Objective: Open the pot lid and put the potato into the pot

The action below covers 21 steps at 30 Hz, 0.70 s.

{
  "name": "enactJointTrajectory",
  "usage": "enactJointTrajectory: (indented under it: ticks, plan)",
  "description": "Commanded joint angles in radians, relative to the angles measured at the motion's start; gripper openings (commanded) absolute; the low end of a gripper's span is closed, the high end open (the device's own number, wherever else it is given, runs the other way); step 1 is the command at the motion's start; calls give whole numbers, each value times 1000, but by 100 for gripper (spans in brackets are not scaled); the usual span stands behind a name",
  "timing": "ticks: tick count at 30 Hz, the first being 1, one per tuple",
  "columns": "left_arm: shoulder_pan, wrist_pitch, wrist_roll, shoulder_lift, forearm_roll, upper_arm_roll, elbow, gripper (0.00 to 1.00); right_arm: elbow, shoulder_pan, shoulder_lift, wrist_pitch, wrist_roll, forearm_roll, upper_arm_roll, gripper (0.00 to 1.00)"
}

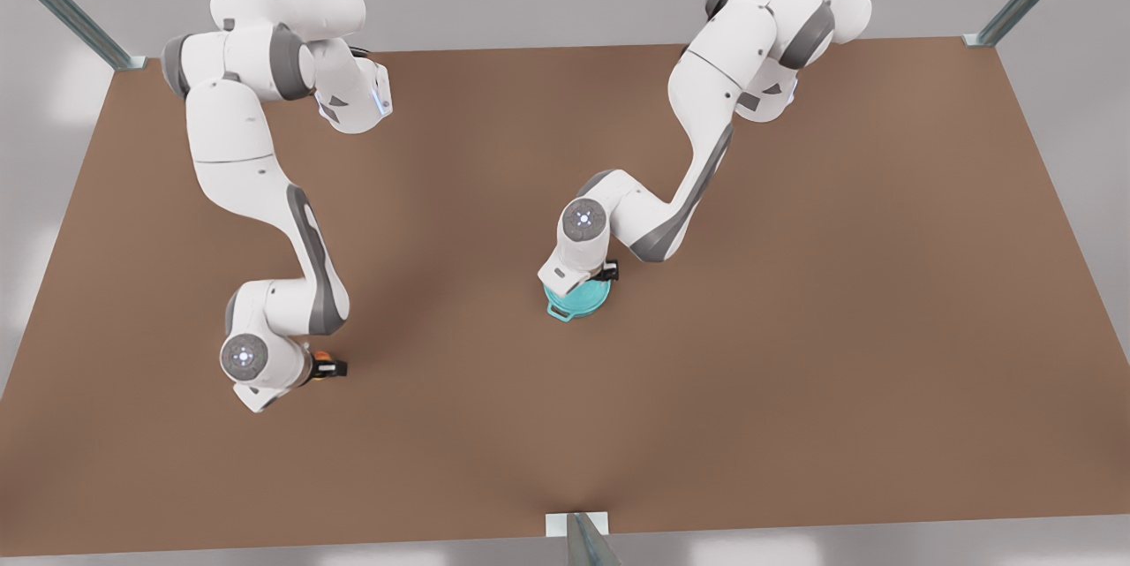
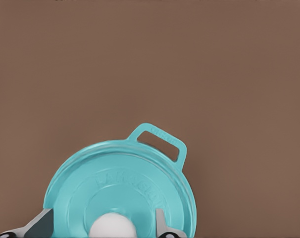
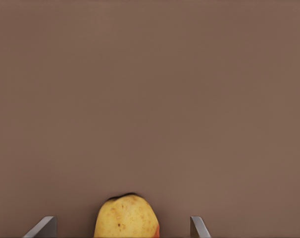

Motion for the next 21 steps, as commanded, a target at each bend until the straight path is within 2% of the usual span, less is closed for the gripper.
enactJointTrajectory:
  ticks: [1,6,7,8,9,10,13,16,17,21]
  plan:
    - [0,21,-119,0,7,0,-5,100,4,0,8,11,-2,22,0,100]
    - [-2,20,-121,-3,9,0,-27,100,-7,1,14,11,-10,60,8,100]
    - [-2,14,-119,-6,9,0,-27,84,-9,1,14,11,-10,62,9,100]
    - [-2,7,-119,-9,9,0,-25,57,-15,1,14,11,-10,62,12,100]
    - [-2,1,-119,-11,17,0,-25,40,-15,0,12,10,-16,62,14,100]
    - [-2,-20,-112,-14,36,1,-18,33,-16,-2,12,10,-24,63,14,100]
    - [0,-48,-87,-17,46,1,-8,26,-25,-3,0,7,-55,79,14,100]
    - [4,-91,-81,-20,47,14,35,25,-39,-20,-17,-1,-73,77,14,100]
    - [38,-183,-49,-18,49,14,111,25,-45,-22,-22,-1,-78,77,14,100]
    - [276,-178,220,31,43,28,180,25,-71,-29,-35,-1,-96,79,14,99]
